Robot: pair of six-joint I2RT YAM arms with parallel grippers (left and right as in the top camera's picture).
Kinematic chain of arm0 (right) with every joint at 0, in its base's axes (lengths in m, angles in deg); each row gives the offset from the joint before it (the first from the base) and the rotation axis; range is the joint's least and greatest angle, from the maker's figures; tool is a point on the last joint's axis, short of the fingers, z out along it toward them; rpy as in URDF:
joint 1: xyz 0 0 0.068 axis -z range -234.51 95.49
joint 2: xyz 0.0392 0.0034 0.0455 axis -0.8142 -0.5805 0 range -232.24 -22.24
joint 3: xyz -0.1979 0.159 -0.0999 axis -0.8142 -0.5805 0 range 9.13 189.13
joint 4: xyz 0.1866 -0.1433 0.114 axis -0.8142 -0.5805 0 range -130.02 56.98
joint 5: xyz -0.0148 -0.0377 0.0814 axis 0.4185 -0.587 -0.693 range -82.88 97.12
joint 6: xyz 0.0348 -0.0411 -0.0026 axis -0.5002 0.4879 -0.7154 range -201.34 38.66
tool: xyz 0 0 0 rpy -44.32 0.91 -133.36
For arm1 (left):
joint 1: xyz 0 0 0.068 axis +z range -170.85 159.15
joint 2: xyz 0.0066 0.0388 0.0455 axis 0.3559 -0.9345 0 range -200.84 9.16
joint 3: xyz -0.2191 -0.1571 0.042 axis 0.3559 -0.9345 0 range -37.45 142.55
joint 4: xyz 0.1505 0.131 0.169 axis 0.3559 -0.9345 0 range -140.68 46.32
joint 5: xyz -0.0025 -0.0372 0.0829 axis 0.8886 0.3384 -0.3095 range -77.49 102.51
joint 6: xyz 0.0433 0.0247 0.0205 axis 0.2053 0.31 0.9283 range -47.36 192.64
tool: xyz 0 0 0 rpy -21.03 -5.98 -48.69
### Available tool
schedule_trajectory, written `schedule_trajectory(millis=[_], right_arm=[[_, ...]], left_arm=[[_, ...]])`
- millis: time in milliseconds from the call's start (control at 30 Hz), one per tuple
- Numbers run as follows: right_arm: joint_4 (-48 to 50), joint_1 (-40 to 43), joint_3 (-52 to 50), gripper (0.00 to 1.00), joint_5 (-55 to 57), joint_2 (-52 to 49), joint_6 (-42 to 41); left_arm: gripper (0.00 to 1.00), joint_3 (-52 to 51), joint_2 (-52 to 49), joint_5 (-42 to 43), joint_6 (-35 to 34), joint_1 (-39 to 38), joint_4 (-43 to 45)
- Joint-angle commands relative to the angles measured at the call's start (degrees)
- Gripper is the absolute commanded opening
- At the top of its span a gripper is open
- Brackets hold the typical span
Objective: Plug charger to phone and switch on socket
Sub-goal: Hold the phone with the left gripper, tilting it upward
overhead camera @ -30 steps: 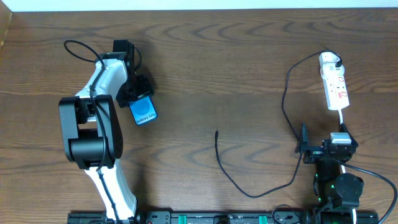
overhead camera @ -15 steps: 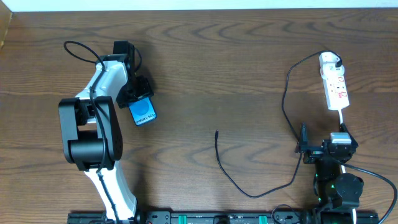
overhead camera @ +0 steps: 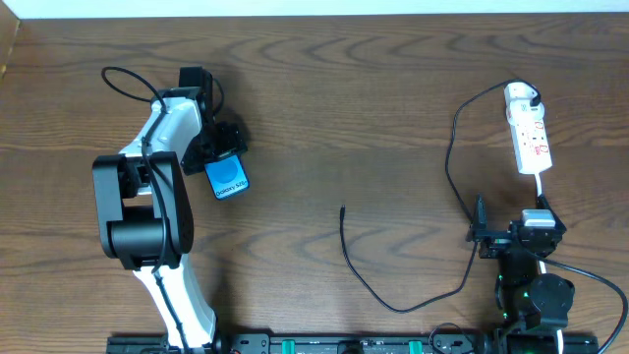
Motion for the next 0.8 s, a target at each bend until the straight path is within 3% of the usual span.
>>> schedule_trajectory(millis=[0,233,767], right_arm=[[-0.28,-0.48,-0.09,0.99,0.20,0.35,0.28],[-0.28,-0.48,-0.09,0.99,0.20,0.35,0.28],[-0.28,-0.48,-0.09,0.99,0.20,0.35,0.28]], left_arm=[[0.91,-1.38,-0.68,0.74,0.02,0.02,-1.27],[0.91,-1.36,-0.68,5.11,0.02,0.02,-3.87],[0.92,-1.38,-0.68,5.05,-0.59,0.02,-2.84]])
